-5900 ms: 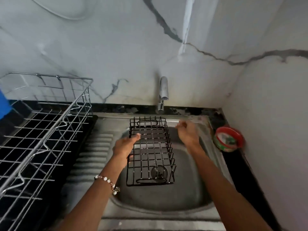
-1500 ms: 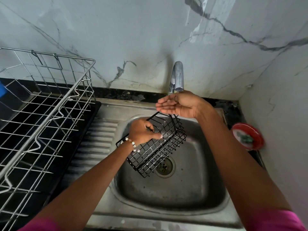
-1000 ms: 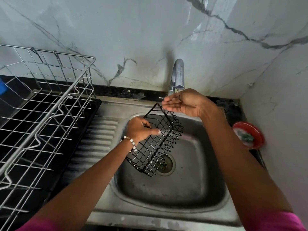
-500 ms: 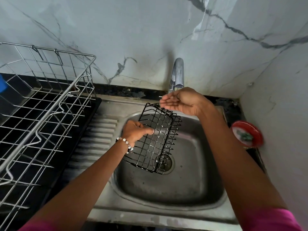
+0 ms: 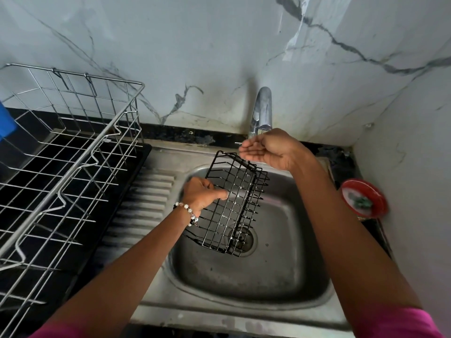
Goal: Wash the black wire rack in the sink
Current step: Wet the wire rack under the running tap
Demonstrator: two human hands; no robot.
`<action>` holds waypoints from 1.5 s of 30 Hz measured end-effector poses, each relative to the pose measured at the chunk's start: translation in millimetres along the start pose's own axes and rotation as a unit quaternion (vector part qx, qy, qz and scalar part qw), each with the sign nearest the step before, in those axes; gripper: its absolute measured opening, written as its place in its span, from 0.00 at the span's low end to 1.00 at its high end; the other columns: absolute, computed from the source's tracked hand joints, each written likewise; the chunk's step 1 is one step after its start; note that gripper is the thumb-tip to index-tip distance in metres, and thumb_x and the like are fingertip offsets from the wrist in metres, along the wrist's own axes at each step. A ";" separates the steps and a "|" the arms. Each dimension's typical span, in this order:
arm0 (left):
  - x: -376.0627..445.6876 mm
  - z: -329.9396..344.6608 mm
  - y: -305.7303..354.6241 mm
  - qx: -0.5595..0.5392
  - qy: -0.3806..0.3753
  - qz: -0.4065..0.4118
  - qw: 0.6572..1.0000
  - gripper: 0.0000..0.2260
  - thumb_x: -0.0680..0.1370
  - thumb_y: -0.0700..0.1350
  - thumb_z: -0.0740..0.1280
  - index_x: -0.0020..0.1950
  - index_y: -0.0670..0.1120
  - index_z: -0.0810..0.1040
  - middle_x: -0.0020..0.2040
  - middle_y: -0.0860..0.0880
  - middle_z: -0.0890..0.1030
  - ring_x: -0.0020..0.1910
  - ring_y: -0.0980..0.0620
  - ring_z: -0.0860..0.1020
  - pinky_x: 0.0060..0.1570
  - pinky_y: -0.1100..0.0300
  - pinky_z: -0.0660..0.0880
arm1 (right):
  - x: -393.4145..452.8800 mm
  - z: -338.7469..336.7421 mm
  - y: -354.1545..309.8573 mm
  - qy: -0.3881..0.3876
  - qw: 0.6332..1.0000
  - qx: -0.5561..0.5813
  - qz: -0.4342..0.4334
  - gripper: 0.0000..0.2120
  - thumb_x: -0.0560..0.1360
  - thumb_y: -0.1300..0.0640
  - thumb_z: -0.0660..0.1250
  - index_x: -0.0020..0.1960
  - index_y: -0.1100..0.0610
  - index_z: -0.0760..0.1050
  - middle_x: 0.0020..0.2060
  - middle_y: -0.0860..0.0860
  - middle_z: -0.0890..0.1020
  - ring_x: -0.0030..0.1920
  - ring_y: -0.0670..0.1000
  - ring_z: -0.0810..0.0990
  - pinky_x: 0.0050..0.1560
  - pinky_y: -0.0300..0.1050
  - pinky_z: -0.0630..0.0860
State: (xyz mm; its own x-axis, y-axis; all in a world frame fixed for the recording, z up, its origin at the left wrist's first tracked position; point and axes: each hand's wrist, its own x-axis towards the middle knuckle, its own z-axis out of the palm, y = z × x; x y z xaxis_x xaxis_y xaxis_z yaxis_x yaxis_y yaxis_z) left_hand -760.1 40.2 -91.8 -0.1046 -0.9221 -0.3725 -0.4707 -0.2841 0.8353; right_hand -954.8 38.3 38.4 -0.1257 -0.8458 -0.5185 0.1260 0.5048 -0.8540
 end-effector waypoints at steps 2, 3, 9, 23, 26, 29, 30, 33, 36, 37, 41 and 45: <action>-0.6 0.8 0.6 0.009 0.001 0.007 1.000 0.14 0.56 0.42 0.80 0.26 0.47 0.74 0.23 0.52 0.74 0.28 0.52 0.71 0.37 0.57 0.74 | -0.3 -0.5 -1.2 -0.015 0.999 0.036 -0.013 0.13 0.77 0.72 0.52 0.53 0.73 0.75 0.49 0.65 0.82 0.51 0.60 0.83 0.53 0.49 0.81; -1.5 1.5 1.2 0.010 0.003 0.013 1.000 0.14 0.57 0.42 0.80 0.26 0.47 0.74 0.23 0.52 0.75 0.28 0.53 0.71 0.37 0.57 0.75 | 2.8 -0.8 0.1 0.008 0.999 0.028 -0.025 0.13 0.76 0.73 0.53 0.52 0.72 0.75 0.49 0.65 0.81 0.50 0.60 0.82 0.53 0.49 0.80; -10.1 2.6 0.2 0.012 0.013 0.069 0.997 0.14 0.60 0.39 0.80 0.27 0.47 0.75 0.37 0.47 0.85 0.39 0.60 0.78 0.40 0.67 0.68 | 10.5 -7.9 26.6 -0.008 0.941 -0.331 -0.074 0.15 0.75 0.65 0.66 0.60 0.65 0.75 0.58 0.56 0.78 0.59 0.53 0.75 0.62 0.50 0.69; -17.1 -0.6 4.3 -0.001 -0.028 0.171 0.985 0.26 0.56 0.66 0.80 0.43 0.56 0.73 0.51 0.53 0.82 0.51 0.49 0.81 0.53 0.46 0.79 | -1.5 -13.1 37.9 0.080 0.864 -0.428 -0.253 0.08 0.70 0.62 0.73 0.49 0.62 0.80 0.42 0.48 0.79 0.40 0.42 0.75 0.38 0.24 0.68; -20.7 -3.7 24.5 -0.064 -0.069 0.152 0.984 0.39 0.52 0.67 0.80 0.54 0.56 0.68 0.64 0.50 0.78 0.60 0.45 0.80 0.57 0.47 0.79 | -10.3 -16.7 49.8 0.063 0.851 -0.459 -0.249 0.10 0.69 0.61 0.74 0.50 0.61 0.81 0.43 0.49 0.81 0.43 0.45 0.78 0.45 0.33 0.72; -22.7 9.1 43.1 0.061 -0.105 0.157 0.980 0.51 0.62 0.57 0.81 0.75 0.54 0.54 0.71 0.45 0.70 0.68 0.43 0.72 0.58 0.58 0.70 | -12.0 -14.9 67.5 0.062 0.830 -0.489 -0.261 0.10 0.70 0.61 0.74 0.52 0.59 0.82 0.45 0.49 0.83 0.43 0.43 0.76 0.39 0.25 0.65; -21.7 12.9 46.1 0.082 -0.113 0.153 0.978 0.53 0.64 0.54 0.81 0.78 0.51 0.49 0.71 0.44 0.70 0.69 0.43 0.71 0.58 0.59 0.68 | -12.8 -13.8 71.7 0.068 0.820 -0.496 -0.277 0.10 0.70 0.61 0.74 0.51 0.58 0.82 0.45 0.50 0.84 0.43 0.42 0.76 0.41 0.26 0.67; -9.5 15.2 45.6 0.129 -0.128 0.130 0.975 0.55 0.60 0.60 0.81 0.79 0.54 0.53 0.63 0.51 0.78 0.61 0.52 0.75 0.56 0.62 0.69 | -12.6 -14.2 81.1 0.054 0.810 -0.491 -0.317 0.09 0.68 0.63 0.75 0.48 0.59 0.84 0.42 0.52 0.86 0.40 0.44 0.80 0.48 0.39 0.77; 1.1 9.8 42.9 0.261 -0.097 0.127 0.952 0.52 0.42 0.80 0.70 0.61 0.58 0.71 0.49 0.59 0.82 0.48 0.55 0.81 0.50 0.54 0.79 | -16.8 -16.7 79.8 0.012 0.833 -0.469 -0.294 0.11 0.67 0.64 0.76 0.49 0.60 0.84 0.42 0.53 0.86 0.40 0.44 0.82 0.49 0.38 0.78; 5.1 10.7 39.2 0.273 -0.087 0.120 0.951 0.53 0.39 0.81 0.68 0.59 0.58 0.71 0.47 0.58 0.82 0.46 0.55 0.81 0.49 0.52 0.80 | -18.6 -18.4 76.3 -0.009 0.846 -0.459 -0.270 0.12 0.67 0.64 0.76 0.50 0.60 0.83 0.43 0.53 0.86 0.41 0.44 0.83 0.50 0.38 0.79; -6.6 9.1 43.7 0.313 -0.072 0.140 0.936 0.50 0.46 0.75 0.72 0.62 0.53 0.69 0.44 0.54 0.80 0.44 0.53 0.80 0.44 0.51 0.81 | -24.6 -28.8 47.0 -0.009 0.898 -0.396 -0.191 0.09 0.72 0.65 0.70 0.51 0.61 0.81 0.48 0.53 0.84 0.46 0.50 0.83 0.52 0.44 0.80; -8.8 9.6 46.3 0.334 -0.043 0.171 0.926 0.45 0.50 0.72 0.73 0.62 0.52 0.70 0.45 0.56 0.79 0.45 0.52 0.79 0.47 0.52 0.80 | -30.0 -25.7 12.9 0.039 0.972 -0.176 -0.149 0.07 0.77 0.66 0.64 0.50 0.61 0.79 0.50 0.61 0.83 0.49 0.52 0.83 0.50 0.45 0.81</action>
State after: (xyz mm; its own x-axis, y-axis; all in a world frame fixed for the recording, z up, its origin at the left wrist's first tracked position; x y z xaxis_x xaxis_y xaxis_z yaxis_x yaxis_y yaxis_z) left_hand -789.4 37.7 -53.8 -0.4035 -0.8955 -0.1877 -0.8312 0.2730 0.4843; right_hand -974.7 74.7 41.8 -0.1804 -0.9547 -0.2368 -0.2710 0.2797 -0.9210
